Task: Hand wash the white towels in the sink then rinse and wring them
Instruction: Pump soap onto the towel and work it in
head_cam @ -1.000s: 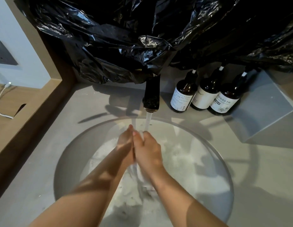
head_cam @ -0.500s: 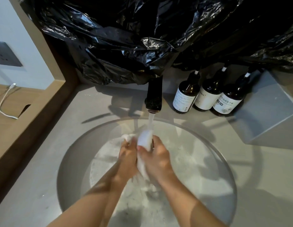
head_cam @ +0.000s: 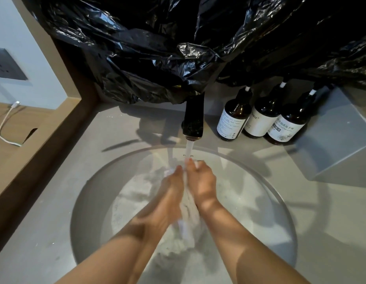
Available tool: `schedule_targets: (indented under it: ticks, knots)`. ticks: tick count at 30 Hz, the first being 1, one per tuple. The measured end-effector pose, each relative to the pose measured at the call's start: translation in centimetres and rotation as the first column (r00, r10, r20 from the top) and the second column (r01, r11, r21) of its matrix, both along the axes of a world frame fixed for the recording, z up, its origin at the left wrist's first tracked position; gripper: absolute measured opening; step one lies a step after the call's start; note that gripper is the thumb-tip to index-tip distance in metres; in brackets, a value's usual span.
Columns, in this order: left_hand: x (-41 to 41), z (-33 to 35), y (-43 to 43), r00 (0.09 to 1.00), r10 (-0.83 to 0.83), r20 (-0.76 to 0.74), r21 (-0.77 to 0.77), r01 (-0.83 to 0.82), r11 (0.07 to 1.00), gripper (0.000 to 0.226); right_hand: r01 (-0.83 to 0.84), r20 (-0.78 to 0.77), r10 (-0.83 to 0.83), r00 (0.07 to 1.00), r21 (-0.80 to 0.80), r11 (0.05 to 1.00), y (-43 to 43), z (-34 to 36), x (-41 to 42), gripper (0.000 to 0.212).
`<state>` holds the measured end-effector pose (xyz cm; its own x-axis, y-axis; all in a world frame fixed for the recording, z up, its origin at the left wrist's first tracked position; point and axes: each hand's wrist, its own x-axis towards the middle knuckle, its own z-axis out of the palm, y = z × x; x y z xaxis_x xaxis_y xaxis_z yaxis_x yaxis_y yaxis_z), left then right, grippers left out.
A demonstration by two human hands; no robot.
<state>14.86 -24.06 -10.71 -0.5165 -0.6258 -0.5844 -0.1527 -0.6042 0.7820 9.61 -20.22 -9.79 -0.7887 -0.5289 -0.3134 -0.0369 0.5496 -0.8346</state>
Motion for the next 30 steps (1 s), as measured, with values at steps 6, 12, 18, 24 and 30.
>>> schedule_targets:
  ticks: [6, 12, 18, 24, 30]
  knots:
    - [0.4, 0.5, -1.8, 0.995, 0.04, -0.094, 0.107, -0.03, 0.994, 0.037, -0.174, -0.078, 0.174, 0.982, 0.008, 0.985, 0.5, 0.2, 2.2, 0.04]
    - [0.7, -0.1, -2.5, 0.983, -0.101, -0.151, 0.052, 0.11, 0.993, 0.034, -0.231, -0.043, 0.233, 0.972, 0.044, 0.972, 0.7, 1.9, -1.7, 0.032]
    - [2.0, -0.2, -2.5, 0.981, -0.193, -0.034, 0.026, 0.194, 0.981, 0.038, -0.404, -0.085, 0.466, 0.881, 0.378, 0.833, 2.5, 4.9, -3.4, 0.026]
    - [3.0, -0.7, -2.3, 0.985, -0.169, -0.042, 0.025, 0.17, 0.985, 0.039, 0.123, 0.044, -0.118, 0.992, -0.171, 0.977, 1.3, 10.4, -5.6, 0.037]
    - [2.4, -0.5, -1.7, 0.982, -0.189, -0.002, 0.03, 0.189, 0.981, 0.061, 0.423, 0.519, -0.176, 0.836, -0.407, 0.809, -3.2, 15.1, -7.5, 0.049]
